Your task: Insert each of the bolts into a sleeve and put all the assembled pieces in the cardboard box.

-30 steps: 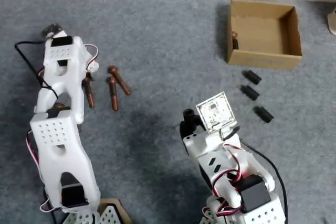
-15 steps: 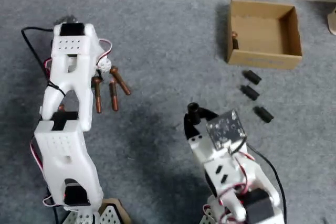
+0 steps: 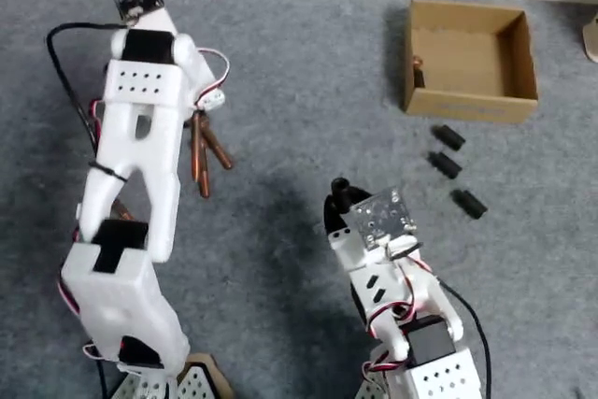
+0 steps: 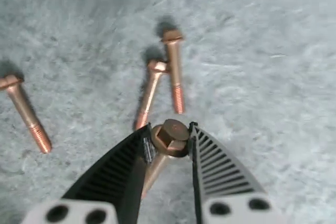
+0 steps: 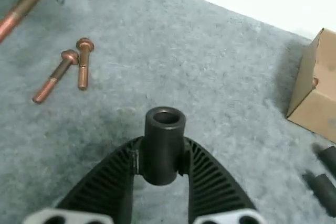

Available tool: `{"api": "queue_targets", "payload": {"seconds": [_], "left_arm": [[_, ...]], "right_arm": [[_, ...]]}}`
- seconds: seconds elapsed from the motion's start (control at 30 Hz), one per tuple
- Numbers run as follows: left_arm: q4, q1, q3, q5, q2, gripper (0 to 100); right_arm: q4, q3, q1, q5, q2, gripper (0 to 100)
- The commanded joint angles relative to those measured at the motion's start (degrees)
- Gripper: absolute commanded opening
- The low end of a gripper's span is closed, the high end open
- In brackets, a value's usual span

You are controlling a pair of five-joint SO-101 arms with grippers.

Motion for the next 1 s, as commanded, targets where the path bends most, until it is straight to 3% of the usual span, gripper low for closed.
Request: {"api": "queue_targets", "payload": {"seconds": [0.0,0.23,0.53,0.87,0.97], "left_arm": [[-2.5,2.5,-0.3,0.4,-7.2,0],[-10.9,3.1,8.4,4.9,-14.4,0],[-23.2,10.2,28.4,4.6,-29.8,0],[-49.9,12.0,59.6,4.6,-50.9,0],[-54.6,12.1,64.8,4.8,-56.0,0]], "right_arm": [[-1.5,-0.7,-2.6,0.4,-0.4,0.4],[-1.5,2.9,-3.6,-0.5,-0.3,0.4],[-1.5,4.6,-7.1,-0.5,-0.4,0.4],[-1.6,4.7,-7.0,-0.5,-0.4,0.4],[-3.6,4.8,-7.0,-0.7,-0.3,0.4]]}}
